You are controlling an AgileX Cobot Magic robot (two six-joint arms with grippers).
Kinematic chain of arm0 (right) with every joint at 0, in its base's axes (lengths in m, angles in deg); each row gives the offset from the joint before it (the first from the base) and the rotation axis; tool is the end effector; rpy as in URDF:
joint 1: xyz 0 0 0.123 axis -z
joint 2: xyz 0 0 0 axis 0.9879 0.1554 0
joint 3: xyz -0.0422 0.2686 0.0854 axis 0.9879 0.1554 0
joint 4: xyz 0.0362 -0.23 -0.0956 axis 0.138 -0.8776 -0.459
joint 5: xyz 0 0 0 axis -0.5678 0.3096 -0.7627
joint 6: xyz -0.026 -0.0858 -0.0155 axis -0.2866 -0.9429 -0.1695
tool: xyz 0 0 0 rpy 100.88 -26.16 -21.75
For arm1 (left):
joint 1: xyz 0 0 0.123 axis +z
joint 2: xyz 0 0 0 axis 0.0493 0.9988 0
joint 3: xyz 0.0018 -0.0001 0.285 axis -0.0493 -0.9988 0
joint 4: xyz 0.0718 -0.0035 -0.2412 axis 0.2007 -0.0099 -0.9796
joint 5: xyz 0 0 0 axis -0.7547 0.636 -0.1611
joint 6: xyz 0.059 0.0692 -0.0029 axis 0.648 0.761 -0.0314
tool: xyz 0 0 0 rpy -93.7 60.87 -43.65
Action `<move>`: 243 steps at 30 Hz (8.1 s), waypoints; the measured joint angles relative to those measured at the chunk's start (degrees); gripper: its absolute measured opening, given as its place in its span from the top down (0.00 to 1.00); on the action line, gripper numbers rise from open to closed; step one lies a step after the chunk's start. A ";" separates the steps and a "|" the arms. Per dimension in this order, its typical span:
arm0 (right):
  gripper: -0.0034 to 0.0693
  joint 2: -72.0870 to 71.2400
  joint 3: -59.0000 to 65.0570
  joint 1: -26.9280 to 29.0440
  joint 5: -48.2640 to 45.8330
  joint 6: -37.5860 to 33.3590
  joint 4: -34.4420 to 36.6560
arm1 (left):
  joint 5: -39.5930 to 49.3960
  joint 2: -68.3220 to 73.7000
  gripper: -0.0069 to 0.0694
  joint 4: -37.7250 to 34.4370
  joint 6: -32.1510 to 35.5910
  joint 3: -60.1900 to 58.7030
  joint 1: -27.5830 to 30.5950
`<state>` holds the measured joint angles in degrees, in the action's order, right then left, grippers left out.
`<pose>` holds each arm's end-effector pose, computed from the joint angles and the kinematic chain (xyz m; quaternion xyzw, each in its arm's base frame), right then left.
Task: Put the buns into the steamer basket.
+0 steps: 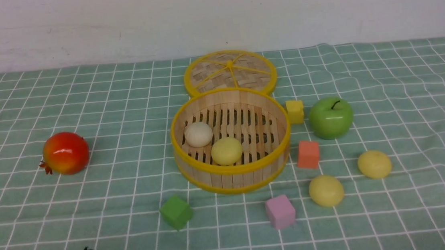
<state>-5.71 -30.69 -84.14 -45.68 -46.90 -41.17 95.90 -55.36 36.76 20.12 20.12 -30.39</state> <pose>0.0548 0.0106 0.2328 0.1854 0.7186 0.2548 0.6199 0.0841 -0.0629 0.2689 0.1437 0.7910 -0.2723 0.5287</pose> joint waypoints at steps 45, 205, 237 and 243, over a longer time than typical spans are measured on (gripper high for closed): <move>0.51 105.65 -69.52 -18.74 -30.83 -18.02 -12.31 | 0.49 0.15 0.88 0.00 0.00 0.00 0.00; 0.95 98.84 -81.56 -8.79 -30.81 -30.73 3.33 | 0.44 0.15 0.73 -0.16 0.00 0.00 0.00; 0.27 112.99 -91.61 -18.24 -21.89 -31.35 5.93 | 0.44 0.15 0.70 -0.16 0.00 0.00 0.00; 0.37 95.90 -91.58 -18.24 -41.55 -27.29 -1.69 | 0.44 0.15 0.69 -0.16 0.00 0.00 0.00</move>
<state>90.19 -122.27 -102.38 -87.23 -74.20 -42.86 96.34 -55.21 36.60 20.12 20.12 -30.39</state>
